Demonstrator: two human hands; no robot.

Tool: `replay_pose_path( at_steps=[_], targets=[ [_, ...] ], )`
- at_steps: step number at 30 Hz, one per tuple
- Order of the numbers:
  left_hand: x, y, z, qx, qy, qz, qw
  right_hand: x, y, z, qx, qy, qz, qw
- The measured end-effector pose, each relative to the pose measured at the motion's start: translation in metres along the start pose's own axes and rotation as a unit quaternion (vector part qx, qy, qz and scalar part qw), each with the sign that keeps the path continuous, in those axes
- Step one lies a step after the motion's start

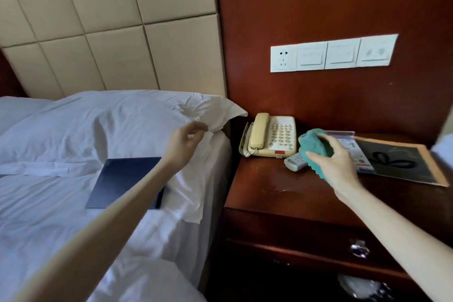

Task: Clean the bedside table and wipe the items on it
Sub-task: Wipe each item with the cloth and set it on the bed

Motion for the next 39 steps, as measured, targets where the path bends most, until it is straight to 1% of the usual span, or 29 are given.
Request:
replay_pose_path(
  at_steps=[3, 5, 11, 16, 20, 26, 28, 32, 36, 39],
  targets=[
    [0.01, -0.029, -0.056, -0.005, 0.042, -0.047, 0.998, 0.006, -0.004, 0.032, -0.028, -0.01, 0.001, 1.0],
    [0.015, -0.041, -0.094, -0.015, 0.074, -0.054, 0.996, 0.013, -0.01, 0.058, -0.058, -0.034, -0.003, 0.998],
    [0.019, -0.055, -0.212, -0.009, 0.174, -0.039, 0.984, 0.029, -0.024, 0.131, -0.151, -0.128, -0.022, 0.98],
    [0.024, -0.067, -0.296, 0.049, 0.236, 0.0, 0.97, 0.041, -0.04, 0.172, -0.173, -0.147, -0.039, 0.973],
    [0.04, -0.085, -0.337, 0.095, 0.229, 0.0, 0.969, 0.044, -0.054, 0.199, -0.135, -0.16, -0.061, 0.976],
    [0.077, -0.091, -0.366, 0.164, 0.194, -0.017, 0.967, 0.044, -0.077, 0.229, -0.081, -0.18, -0.106, 0.974],
    [0.083, -0.092, -0.379, 0.167, 0.199, -0.018, 0.965, 0.044, -0.083, 0.233, -0.052, -0.18, -0.124, 0.974],
    [0.094, -0.088, -0.404, 0.194, 0.235, -0.017, 0.952, 0.043, -0.091, 0.237, -0.003, -0.181, -0.142, 0.973],
    [0.108, -0.082, -0.412, 0.222, 0.223, -0.006, 0.949, 0.042, -0.095, 0.24, 0.012, -0.176, -0.146, 0.973],
    [0.11, -0.078, -0.41, 0.208, 0.219, -0.007, 0.953, 0.039, -0.098, 0.243, 0.022, -0.178, -0.15, 0.972]
  ],
)
Point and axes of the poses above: each hand's wrist, its own x-axis towards the middle knuckle, its own z-axis out of the back of the hand, y = z × x, the point moved 9 cm from there along x, towards the middle knuckle, and after that the axes turned 3 degrees about -z, right-handed, at the moved point
